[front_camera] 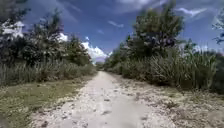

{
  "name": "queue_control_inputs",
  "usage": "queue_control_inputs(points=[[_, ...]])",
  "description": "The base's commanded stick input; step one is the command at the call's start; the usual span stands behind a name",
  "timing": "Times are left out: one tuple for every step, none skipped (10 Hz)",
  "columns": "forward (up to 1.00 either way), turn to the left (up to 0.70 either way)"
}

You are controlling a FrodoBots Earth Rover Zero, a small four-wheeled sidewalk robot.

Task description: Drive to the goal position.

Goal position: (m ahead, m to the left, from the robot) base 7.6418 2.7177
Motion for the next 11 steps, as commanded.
queue_control_inputs(points=[[0.5,0.0],[0.5,0.0],[0.5,0.0],[0.5,0.0],[0.5,0.0],[0.5,0.0],[0.5,0.0],[0.5,0.0],[0.5,0.0],[0.5,0.0],[0.5,0.0]])
